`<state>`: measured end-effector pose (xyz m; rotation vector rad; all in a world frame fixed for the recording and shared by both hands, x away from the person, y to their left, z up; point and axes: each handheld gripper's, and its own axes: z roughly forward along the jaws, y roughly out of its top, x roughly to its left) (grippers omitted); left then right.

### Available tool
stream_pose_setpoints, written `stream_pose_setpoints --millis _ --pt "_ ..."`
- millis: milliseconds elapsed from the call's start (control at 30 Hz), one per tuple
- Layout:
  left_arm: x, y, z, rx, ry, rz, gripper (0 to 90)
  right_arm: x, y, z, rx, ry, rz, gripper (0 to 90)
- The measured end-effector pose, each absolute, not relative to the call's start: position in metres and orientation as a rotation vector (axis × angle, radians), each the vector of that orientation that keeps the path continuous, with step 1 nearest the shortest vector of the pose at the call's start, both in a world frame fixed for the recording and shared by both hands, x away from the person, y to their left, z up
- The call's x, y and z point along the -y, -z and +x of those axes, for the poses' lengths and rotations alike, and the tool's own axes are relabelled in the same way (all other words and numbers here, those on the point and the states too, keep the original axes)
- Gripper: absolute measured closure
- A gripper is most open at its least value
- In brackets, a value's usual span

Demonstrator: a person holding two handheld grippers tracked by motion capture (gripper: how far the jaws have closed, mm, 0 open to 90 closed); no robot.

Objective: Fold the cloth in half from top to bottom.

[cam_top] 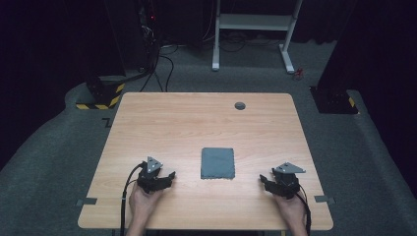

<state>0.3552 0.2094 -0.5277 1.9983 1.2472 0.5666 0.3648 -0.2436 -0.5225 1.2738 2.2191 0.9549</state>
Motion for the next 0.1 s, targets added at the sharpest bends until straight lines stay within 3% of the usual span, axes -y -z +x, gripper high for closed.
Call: stream_pose_setpoints --millis 100 --pt "-0.2094 0.5277 0.3553 -1.245 -0.566 1.999 31.1 0.2436 0.5225 0.3648 -2.219 -0.955 1.274 40.9"
